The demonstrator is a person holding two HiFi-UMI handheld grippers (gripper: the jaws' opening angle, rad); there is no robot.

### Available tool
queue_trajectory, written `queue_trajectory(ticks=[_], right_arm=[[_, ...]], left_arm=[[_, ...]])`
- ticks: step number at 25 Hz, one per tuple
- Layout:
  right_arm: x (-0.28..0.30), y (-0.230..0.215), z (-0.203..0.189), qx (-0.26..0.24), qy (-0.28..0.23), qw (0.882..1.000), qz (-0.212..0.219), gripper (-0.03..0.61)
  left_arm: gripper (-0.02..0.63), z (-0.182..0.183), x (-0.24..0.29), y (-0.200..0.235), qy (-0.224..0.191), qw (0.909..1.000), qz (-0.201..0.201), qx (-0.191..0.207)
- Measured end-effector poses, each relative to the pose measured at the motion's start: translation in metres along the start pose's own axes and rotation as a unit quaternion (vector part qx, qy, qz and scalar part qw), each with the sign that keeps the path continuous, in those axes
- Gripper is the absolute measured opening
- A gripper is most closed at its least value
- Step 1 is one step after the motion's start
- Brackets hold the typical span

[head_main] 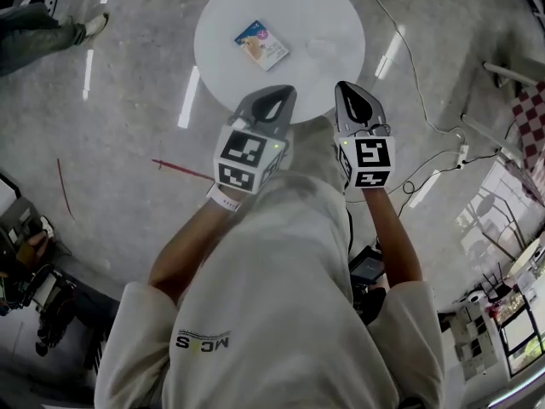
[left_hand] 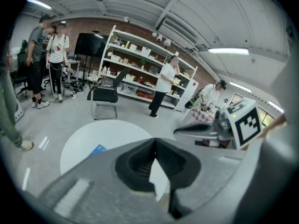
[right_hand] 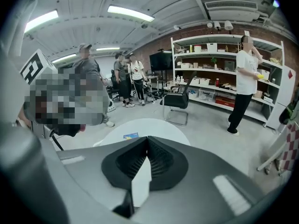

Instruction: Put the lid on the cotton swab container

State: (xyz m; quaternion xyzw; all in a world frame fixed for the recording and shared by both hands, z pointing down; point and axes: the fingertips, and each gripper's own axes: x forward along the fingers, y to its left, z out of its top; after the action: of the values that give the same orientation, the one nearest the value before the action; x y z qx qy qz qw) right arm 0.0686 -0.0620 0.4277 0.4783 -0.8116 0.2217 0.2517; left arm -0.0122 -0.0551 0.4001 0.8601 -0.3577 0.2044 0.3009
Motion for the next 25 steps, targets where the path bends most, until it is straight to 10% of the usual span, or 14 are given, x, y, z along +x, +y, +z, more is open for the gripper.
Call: queue_trajectory(ticks=[25], right_arm=[[0.128, -0.039, -0.062, 0.009, 0.057, 0.998, 0.001, -0.002]], left_arm=[[0.000, -0.043, 0.081, 0.053, 0.029, 0.9993, 0.018, -0.013]])
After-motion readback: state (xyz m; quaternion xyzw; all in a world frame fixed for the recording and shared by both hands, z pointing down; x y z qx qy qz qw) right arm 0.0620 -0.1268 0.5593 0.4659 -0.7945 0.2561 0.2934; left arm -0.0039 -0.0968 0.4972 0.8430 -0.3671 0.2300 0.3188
